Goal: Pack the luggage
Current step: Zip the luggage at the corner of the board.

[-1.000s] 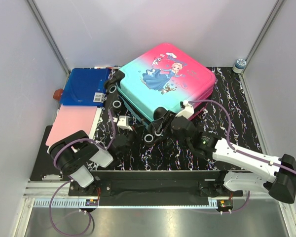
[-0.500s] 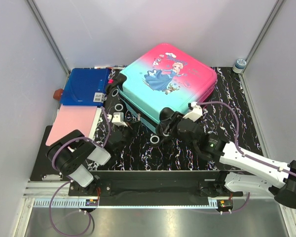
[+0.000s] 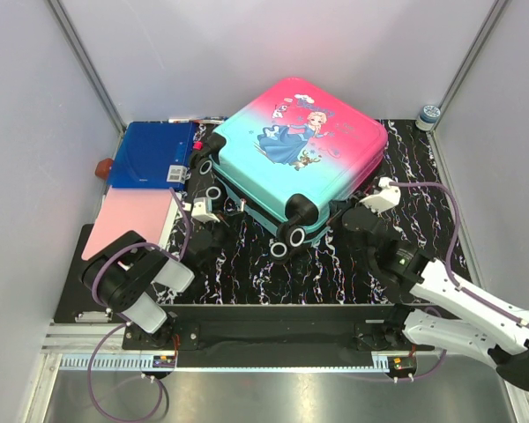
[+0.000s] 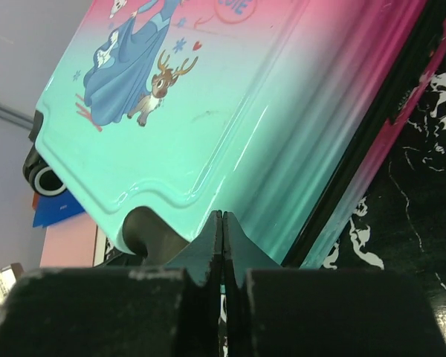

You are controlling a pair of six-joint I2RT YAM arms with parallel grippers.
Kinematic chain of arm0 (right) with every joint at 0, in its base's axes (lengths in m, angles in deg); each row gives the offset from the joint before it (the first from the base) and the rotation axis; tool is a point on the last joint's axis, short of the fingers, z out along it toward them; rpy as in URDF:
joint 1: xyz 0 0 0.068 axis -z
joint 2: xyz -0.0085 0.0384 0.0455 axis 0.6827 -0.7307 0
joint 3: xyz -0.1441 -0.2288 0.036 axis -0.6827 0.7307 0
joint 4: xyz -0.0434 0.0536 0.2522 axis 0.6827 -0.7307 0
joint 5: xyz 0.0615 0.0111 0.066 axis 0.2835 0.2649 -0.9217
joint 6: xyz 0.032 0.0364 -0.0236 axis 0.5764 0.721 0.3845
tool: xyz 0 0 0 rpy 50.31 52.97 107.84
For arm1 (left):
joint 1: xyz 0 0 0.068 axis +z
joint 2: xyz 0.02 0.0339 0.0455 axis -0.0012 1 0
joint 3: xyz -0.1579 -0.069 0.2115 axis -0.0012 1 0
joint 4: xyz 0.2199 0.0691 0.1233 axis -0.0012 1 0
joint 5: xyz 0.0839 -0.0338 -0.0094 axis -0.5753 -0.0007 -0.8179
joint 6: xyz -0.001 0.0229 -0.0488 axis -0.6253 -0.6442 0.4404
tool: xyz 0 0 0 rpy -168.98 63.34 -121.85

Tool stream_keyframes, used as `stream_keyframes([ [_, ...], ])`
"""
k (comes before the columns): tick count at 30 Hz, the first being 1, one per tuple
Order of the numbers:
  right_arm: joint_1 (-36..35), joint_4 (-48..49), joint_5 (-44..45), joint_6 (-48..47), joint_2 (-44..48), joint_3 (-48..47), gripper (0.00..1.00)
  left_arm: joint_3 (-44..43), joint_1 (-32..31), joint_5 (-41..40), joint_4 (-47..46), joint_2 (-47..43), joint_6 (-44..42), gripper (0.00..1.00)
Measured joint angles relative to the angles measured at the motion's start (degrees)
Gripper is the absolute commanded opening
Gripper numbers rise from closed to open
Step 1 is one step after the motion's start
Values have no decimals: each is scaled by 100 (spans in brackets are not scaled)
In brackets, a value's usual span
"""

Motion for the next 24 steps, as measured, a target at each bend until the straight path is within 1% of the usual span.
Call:
stream_keyframes([
  [5, 109, -63, -15, -122, 20, 0, 0, 0, 81, 92, 0, 0, 20, 0],
  [6, 111, -79, -70, -168, -7, -15, 1, 0, 90, 109, 0, 0, 20, 0],
  [7, 114, -127, -168, -223, -70, -63, 4, 0, 92, 122, 0, 0, 20, 0],
  [8, 118, -173, -269, -271, -164, -149, 8, 0, 96, 133, 0, 0, 20, 0],
  [9, 125, -195, -424, -310, -271, -240, 15, 0, 101, 144, 0, 0, 20, 0],
  [11, 131, -262, -761, -358, -501, -446, 22, 0, 111, 168, 0, 0, 20, 0],
  [12, 129, -299, -916, -367, -592, -529, 30, 0, 116, 179, 0, 0, 20, 0],
  [15, 59, -345, -1325, -236, -634, -603, 41, 0, 122, 195, 0, 0, 17, 0],
  [16, -17, -396, -1403, -195, -632, -603, 50, 0, 125, 201, 0, 0, 13, 0],
  [18, -201, -476, -1486, -72, -629, -601, 57, 0, 131, 219, 0, 0, 11, 0],
  [19, -413, -503, -1508, -17, -623, -601, 63, -2, 131, 225, 0, 0, -7, 0],
  [21, -721, -540, -1513, 90, -610, -601, 68, -2, 140, 245, 0, 0, -33, 0],
  [22, -828, -557, -1515, 151, -608, -601, 73, -4, 144, 260, 0, 0, -42, 0],
  [24, -933, -605, -1508, 282, -614, -601, 76, -7, 151, 278, 0, 0, -55, 0],
])
